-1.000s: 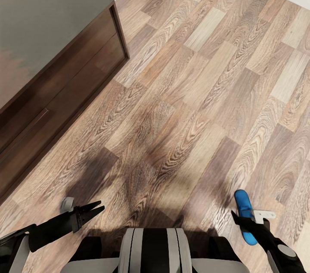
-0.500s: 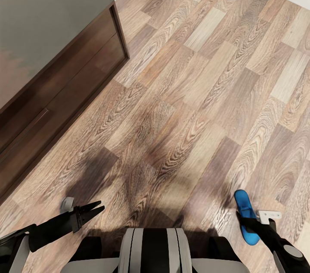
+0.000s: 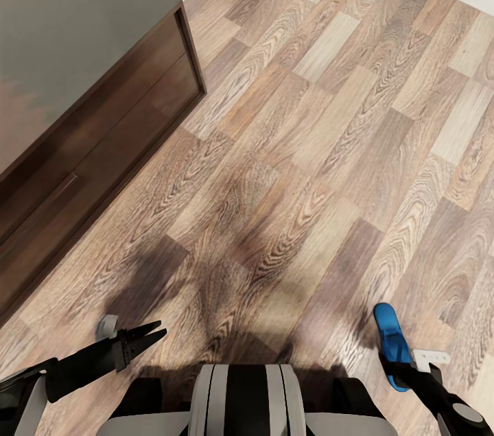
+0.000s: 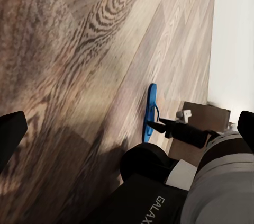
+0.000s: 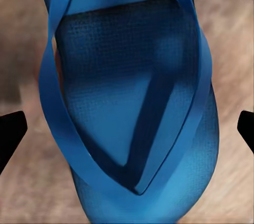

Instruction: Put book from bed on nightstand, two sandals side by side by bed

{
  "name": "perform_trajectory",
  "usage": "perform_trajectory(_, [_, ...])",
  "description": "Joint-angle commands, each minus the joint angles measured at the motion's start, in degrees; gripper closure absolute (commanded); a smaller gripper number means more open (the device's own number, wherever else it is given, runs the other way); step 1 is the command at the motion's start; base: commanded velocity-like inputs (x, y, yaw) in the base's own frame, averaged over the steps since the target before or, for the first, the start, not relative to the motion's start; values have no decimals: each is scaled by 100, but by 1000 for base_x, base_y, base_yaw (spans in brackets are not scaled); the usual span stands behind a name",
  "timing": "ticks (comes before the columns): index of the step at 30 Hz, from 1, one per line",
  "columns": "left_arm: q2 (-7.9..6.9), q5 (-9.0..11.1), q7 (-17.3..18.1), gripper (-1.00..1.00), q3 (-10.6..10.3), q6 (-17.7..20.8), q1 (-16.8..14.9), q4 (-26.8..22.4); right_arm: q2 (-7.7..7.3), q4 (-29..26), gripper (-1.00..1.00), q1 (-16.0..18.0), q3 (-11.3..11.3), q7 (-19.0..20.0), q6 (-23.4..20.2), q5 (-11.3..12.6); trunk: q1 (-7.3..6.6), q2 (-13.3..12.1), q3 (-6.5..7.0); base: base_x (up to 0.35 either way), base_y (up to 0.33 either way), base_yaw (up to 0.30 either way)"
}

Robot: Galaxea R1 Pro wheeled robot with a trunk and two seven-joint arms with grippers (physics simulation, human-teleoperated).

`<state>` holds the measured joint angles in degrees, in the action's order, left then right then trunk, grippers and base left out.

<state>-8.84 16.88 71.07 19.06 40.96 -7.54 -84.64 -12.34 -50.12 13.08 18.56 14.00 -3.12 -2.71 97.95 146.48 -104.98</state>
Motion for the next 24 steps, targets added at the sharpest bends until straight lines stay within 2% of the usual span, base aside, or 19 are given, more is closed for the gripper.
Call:
perform_trajectory(1, [-2, 17, 11, -100, 1, 53, -1, 0, 4, 4, -100, 1, 20, 41, -31, -28, -1, 1, -2, 0, 0, 0])
perform_trajectory(24, [-3, 17, 12, -100, 1, 56, -1, 0, 3, 20, -100, 1, 24, 41, -31, -28, -1, 1, -2, 0, 0, 0])
